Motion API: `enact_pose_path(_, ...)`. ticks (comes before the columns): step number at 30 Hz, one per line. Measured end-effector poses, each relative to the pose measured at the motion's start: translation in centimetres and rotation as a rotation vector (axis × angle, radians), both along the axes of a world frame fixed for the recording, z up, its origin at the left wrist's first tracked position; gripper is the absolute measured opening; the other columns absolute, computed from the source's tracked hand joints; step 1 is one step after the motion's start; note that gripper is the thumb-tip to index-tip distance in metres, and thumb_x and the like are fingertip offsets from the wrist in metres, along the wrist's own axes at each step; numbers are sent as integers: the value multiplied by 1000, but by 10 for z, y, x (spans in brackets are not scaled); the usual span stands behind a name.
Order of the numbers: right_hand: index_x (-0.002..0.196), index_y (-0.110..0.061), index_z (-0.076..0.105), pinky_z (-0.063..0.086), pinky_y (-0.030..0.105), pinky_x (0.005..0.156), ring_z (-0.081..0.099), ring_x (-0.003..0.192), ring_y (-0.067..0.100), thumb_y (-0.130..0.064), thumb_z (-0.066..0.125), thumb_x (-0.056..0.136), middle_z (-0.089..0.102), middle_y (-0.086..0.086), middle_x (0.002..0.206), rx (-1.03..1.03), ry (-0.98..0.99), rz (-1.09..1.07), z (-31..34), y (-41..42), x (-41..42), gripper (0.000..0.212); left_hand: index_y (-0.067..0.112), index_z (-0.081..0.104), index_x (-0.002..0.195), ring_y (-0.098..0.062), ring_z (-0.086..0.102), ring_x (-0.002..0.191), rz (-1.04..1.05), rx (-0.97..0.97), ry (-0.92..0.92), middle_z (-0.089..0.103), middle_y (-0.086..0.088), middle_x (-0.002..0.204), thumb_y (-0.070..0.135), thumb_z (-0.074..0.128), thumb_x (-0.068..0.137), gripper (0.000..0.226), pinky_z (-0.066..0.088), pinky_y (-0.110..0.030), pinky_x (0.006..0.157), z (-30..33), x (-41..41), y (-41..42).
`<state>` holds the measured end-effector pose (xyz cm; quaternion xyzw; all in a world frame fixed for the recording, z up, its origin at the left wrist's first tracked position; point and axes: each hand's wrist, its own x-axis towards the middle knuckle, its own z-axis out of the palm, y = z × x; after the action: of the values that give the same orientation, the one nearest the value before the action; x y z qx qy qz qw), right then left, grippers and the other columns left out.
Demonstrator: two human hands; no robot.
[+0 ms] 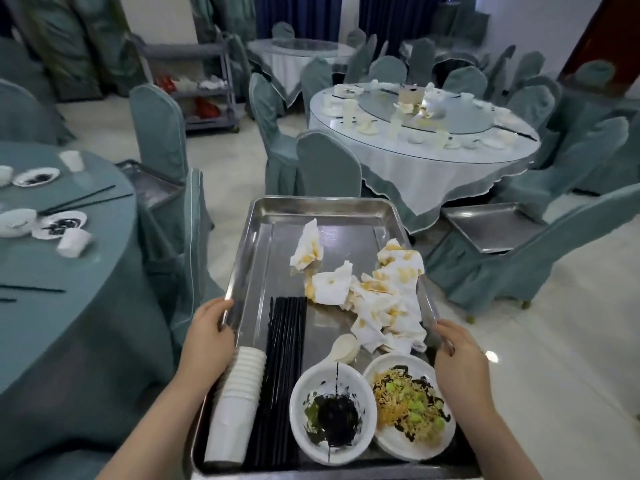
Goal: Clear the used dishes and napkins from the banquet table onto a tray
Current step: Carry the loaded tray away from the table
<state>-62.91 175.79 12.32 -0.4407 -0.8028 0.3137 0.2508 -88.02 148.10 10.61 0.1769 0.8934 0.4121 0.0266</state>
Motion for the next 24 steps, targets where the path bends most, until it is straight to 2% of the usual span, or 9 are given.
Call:
enact_pose_path(4,115,-10,69,34,23,97,47,107,8,7,48,92,59,-1,125,-9,35,55,6,36,-86,36,5,59,128,-20,45,127,58,4,22,50,-9,136,-15,45,81,53,28,-21,106,13,-70,27)
enact_pose_path(8,119,-8,67,35,23,96,46,106,7,8,47,91,59,2,128,-5,30,106,12,73,-166,37,5,59,129,-18,45,127,91,0,31,50,-7,136,-14,45,81,53,28,-22,106,19,-138,52)
enact_pose_path(13,113,-8,69,33,21,94,47,105,8,7,47,90,60,3,126,1,29,168,10,129,-263,35,6,60,128,-17,44,128,147,-12,28,50,-6,137,-13,44,82,53,27,-21,107,15,-216,92)
enact_pose_path(18,118,-12,67,38,28,97,51,119,20,5,44,91,56,-2,129,-22,-14,246,11,198,-369,40,4,61,126,-22,45,129,231,-6,56,53,-8,135,-15,47,81,51,27,-21,105,12,-301,148)
enact_pose_path(24,121,-11,66,36,28,98,45,109,8,8,41,90,57,0,131,-1,-9,357,20,273,-507,44,2,63,123,-24,49,126,333,12,63,56,-10,131,-20,46,74,56,29,-25,105,13,-400,207)
